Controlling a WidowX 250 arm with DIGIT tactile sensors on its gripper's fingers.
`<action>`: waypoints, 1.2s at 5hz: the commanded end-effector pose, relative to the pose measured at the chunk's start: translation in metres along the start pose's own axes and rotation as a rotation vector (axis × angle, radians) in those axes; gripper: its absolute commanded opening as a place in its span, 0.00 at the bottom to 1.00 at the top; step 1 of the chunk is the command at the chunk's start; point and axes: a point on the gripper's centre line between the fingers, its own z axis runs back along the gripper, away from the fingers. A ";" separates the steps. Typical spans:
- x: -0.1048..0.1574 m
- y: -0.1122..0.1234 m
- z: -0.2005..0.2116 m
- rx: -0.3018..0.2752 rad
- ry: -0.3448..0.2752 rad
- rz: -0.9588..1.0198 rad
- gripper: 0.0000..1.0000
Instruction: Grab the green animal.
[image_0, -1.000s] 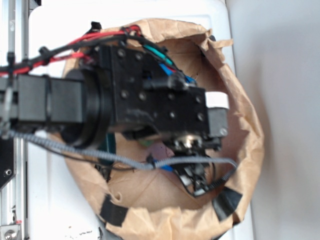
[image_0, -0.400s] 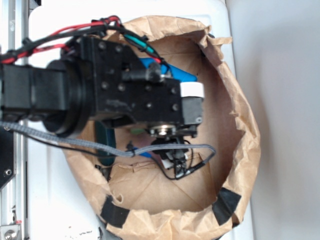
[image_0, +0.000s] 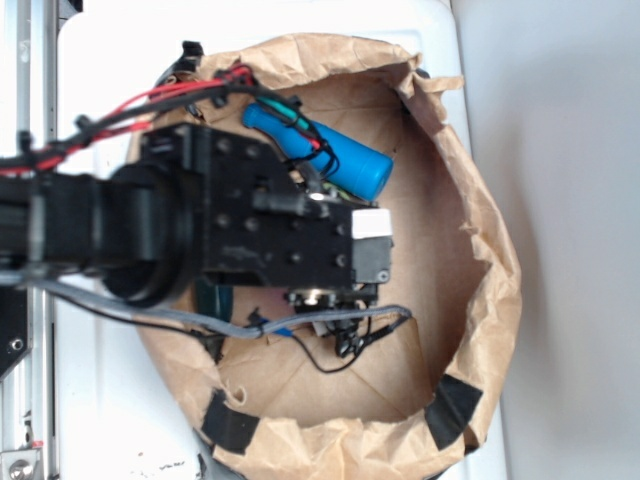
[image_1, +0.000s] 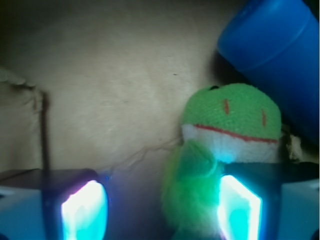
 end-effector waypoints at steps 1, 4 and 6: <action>-0.002 -0.004 0.012 -0.030 0.001 0.011 0.00; 0.003 0.006 0.071 -0.140 0.022 0.033 0.00; 0.005 0.013 0.091 -0.192 0.045 0.029 0.00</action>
